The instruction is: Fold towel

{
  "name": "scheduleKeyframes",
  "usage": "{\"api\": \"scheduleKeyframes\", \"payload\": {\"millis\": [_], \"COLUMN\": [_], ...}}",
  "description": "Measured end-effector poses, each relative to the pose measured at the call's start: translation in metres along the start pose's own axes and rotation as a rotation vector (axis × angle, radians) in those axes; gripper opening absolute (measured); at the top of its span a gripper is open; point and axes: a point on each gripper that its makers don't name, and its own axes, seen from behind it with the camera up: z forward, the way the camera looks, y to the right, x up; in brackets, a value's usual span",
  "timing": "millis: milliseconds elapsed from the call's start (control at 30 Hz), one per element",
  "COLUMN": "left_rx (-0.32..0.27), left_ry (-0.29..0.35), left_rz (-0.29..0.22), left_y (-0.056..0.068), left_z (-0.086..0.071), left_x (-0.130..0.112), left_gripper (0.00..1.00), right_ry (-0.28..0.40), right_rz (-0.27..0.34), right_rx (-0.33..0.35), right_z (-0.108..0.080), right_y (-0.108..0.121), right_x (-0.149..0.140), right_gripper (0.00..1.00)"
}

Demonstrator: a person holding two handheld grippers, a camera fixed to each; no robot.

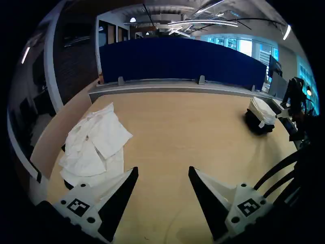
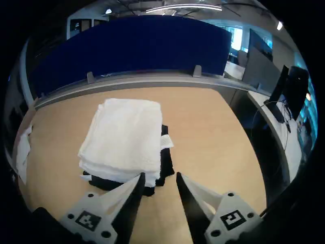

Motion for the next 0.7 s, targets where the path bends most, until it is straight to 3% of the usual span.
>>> {"api": "scheduleKeyframes", "payload": {"millis": [33, 233, 467, 700], "left_rx": [0.000, 0.000, 0.002, 0.009], "left_ry": [0.000, 0.002, 0.003, 0.006], "left_rz": [-0.001, -0.005, -0.006, -0.011], "left_y": [0.000, -0.001, -0.002, -0.006], "left_z": [0.000, -0.002, -0.002, -0.005], "left_x": [0.000, 0.000, 0.001, 0.001], "left_gripper": [0.92, 0.92, 0.92, 0.92], "right_ry": [0.007, 0.057, 0.103, 0.104], "right_rz": [-0.003, -0.023, -0.046, -0.063], "right_rx": [0.004, 0.024, 0.070, 0.101], "right_z": [-0.001, -0.005, -0.004, 0.003], "right_y": [-0.003, -0.018, -0.046, -0.069], "right_x": [0.003, 0.022, 0.045, 0.050], "right_gripper": [0.81, 0.99, 1.00, 1.00]}}
